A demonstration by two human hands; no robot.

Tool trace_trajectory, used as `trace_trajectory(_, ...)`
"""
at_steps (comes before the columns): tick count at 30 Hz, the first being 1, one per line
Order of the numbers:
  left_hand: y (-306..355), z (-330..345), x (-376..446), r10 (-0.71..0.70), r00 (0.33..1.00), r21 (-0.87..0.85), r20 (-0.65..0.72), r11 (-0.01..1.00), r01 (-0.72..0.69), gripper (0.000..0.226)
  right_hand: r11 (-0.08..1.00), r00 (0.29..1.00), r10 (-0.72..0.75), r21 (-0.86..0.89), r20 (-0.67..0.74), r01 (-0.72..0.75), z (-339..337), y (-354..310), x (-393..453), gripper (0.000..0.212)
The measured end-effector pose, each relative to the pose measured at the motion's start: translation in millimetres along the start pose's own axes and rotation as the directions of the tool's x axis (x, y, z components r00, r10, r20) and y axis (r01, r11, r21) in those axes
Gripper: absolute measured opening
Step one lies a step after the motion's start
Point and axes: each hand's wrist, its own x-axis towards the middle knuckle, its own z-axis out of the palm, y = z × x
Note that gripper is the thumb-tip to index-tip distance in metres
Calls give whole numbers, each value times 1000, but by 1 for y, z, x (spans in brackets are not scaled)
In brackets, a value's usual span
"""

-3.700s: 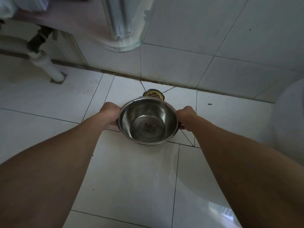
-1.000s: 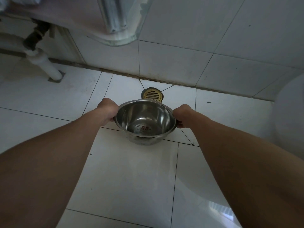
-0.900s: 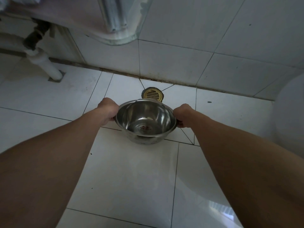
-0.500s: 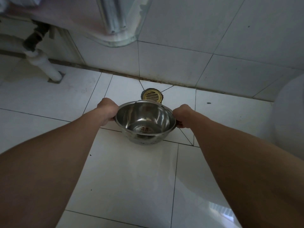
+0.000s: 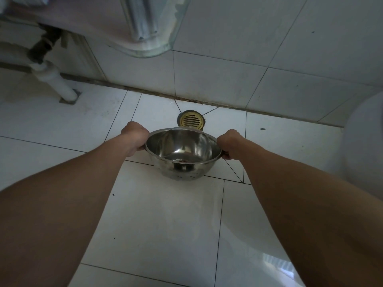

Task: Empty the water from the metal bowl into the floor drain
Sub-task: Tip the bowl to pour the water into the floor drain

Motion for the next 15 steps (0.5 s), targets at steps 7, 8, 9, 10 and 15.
trace_trajectory(7, -1, 0, 4, 3, 1000, -16, -5, 1000, -3, 21, 999, 1000, -18, -34, -23, 17, -1, -2, 1, 18)
trace_trajectory(8, -1, -1, 5, 1, 1000, -15, -7, 1000, -1, 21, 999, 1000, -18, -38, -24, 17, -1, -2, 1, 19)
trace_trajectory(9, -1, -1, 6, -2, 1000, -14, -10, 1000, 2, 21, 999, 1000, -18, -39, -25, 17, -2, -2, 1, 20)
trace_trajectory(10, -1, -2, 6, -5, 1000, -11, -10, 1000, 5, 22, 999, 999, -16, -37, -27, 15, -1, -3, 1, 21)
trace_trajectory(15, 1, -3, 7, -10, 1000, -3, 4, 1000, 10, 23, 1000, 999, -10, -12, -37, 9, -2, -3, 0, 24)
